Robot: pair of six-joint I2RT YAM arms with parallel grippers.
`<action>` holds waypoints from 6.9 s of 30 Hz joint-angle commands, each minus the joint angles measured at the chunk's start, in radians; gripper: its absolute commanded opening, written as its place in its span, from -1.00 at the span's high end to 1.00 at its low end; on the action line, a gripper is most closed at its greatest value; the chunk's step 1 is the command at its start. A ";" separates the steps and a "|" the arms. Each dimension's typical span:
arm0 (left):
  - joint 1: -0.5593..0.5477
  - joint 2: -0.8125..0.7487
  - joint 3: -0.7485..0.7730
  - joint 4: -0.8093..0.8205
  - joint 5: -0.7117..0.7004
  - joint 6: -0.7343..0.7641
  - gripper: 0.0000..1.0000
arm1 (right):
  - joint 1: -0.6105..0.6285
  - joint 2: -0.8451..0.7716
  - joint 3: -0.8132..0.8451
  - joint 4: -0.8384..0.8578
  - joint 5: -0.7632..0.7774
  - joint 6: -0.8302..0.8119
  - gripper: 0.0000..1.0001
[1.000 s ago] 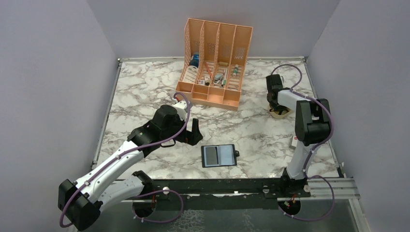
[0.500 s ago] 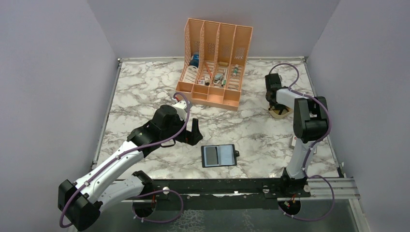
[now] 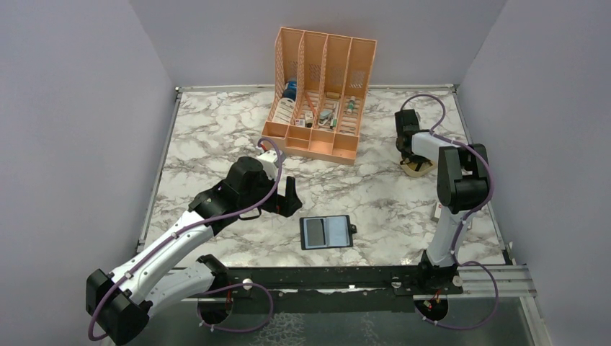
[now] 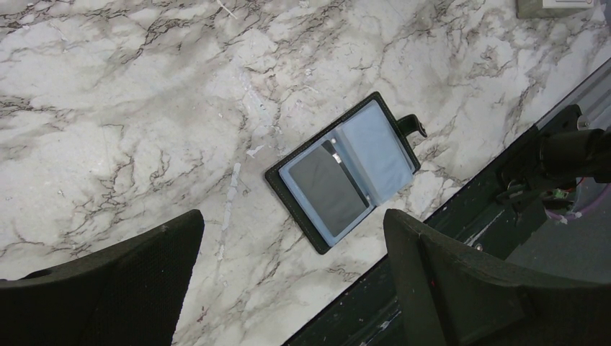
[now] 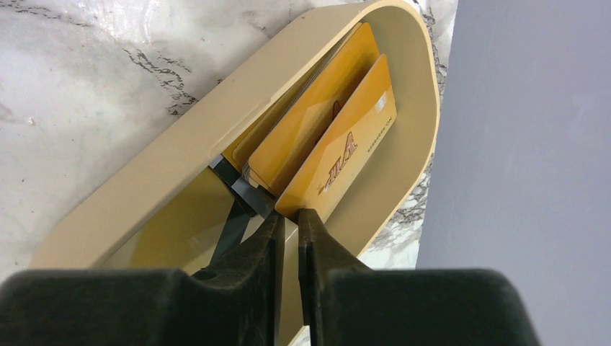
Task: Put the credit cards into the card holder
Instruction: Pick up the credit card from the storage box.
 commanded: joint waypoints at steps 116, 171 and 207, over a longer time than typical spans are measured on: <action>0.000 0.349 0.048 0.254 0.973 0.922 1.00 | 0.861 -0.896 -0.347 -0.121 -1.011 0.437 0.98; -0.028 0.147 -0.215 1.007 0.700 -0.373 0.30 | 0.858 -1.226 -0.733 0.586 -0.871 1.089 0.98; -0.005 0.099 -0.243 0.979 0.782 -0.412 1.00 | 0.859 -1.343 -0.673 0.318 -0.917 0.941 0.94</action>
